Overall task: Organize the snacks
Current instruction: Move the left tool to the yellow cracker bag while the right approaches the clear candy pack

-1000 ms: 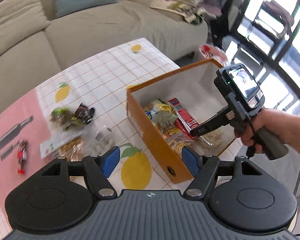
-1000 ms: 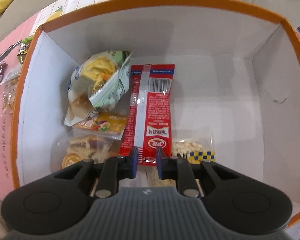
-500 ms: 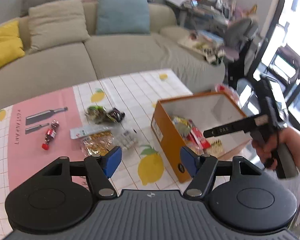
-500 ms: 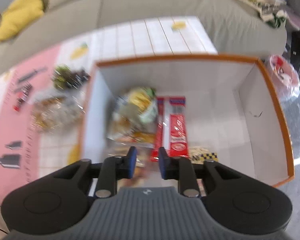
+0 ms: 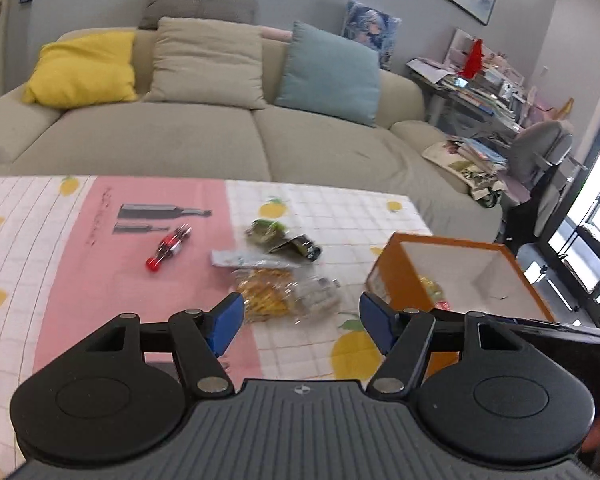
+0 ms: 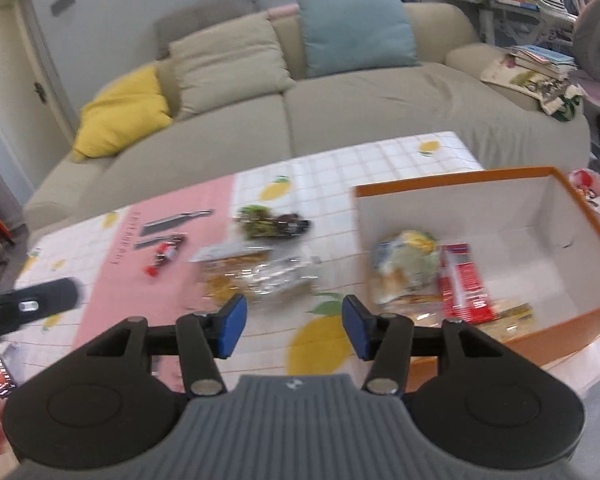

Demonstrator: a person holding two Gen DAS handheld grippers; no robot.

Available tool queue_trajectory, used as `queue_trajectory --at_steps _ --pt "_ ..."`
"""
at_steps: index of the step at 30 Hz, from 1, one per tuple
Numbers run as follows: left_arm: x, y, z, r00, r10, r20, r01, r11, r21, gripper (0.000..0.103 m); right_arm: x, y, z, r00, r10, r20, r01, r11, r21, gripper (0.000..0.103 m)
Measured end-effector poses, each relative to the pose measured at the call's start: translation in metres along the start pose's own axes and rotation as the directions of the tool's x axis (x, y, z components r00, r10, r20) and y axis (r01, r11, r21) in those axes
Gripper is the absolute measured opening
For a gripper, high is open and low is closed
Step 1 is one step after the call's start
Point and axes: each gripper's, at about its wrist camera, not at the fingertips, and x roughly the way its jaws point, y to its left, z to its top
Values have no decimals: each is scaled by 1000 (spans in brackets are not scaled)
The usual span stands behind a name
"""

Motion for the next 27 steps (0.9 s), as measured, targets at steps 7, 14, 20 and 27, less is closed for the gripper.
queue_trajectory --at_steps 7,14,20,27 --pt "17 27 -29 999 33 -38 -34 999 -3 78 10 55 -39 996 -7 93 19 992 -127 62" --pt "36 48 -44 997 32 -75 -34 999 -29 78 46 64 -65 995 -62 77 74 981 -177 63" --pt "54 59 -43 995 14 -97 -21 998 -62 78 71 57 -66 997 -77 17 79 982 -172 63" --pt "90 59 -30 990 4 -141 -3 1000 4 78 110 53 -50 995 -99 -17 94 977 -191 63"
